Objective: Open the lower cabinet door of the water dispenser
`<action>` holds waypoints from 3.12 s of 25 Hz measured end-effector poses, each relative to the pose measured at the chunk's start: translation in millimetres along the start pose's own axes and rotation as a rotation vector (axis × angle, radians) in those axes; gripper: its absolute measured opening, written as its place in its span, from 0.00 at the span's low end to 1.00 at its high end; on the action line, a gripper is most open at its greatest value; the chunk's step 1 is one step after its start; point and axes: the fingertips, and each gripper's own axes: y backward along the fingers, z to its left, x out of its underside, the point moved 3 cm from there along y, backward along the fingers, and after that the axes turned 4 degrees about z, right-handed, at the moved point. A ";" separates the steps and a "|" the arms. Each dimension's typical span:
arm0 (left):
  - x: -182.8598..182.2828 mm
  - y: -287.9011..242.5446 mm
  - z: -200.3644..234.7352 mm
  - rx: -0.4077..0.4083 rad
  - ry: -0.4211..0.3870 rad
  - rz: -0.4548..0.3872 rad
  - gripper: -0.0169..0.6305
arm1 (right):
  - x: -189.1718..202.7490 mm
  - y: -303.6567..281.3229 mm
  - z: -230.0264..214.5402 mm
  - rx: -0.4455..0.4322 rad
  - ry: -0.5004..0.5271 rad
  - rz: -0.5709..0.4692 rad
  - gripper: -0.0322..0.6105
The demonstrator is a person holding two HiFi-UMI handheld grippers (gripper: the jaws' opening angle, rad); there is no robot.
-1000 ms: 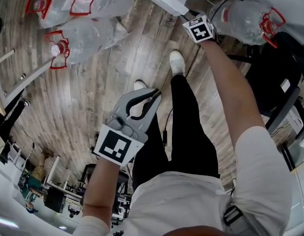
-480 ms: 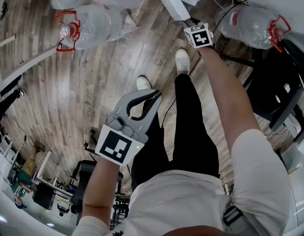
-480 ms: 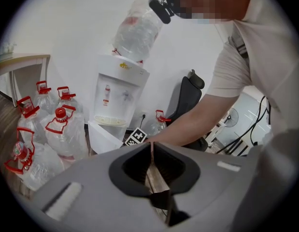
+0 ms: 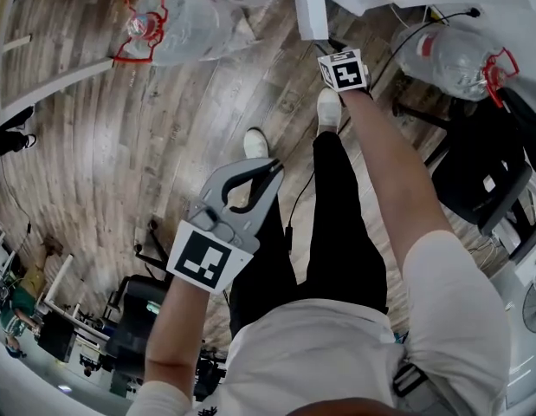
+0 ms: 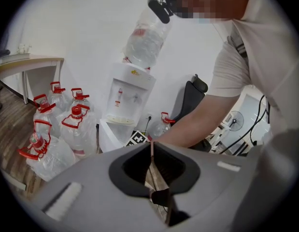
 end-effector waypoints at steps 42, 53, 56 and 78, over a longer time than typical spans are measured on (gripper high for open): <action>72.8 116.8 41.1 -0.106 0.085 -0.125 0.12 | -99.7 -39.9 139.8 -0.033 0.134 -0.017 0.28; 28.3 171.3 -9.0 -0.022 -0.078 -0.205 0.12 | -75.0 135.0 182.9 -0.091 0.063 -0.135 0.25; 15.5 193.1 -31.5 -0.007 -0.122 -0.217 0.12 | -60.8 209.2 200.5 -0.104 0.071 -0.177 0.25; -37.2 242.3 -147.8 0.094 -0.295 -0.168 0.11 | 42.7 579.3 295.1 -0.023 0.111 -0.430 0.19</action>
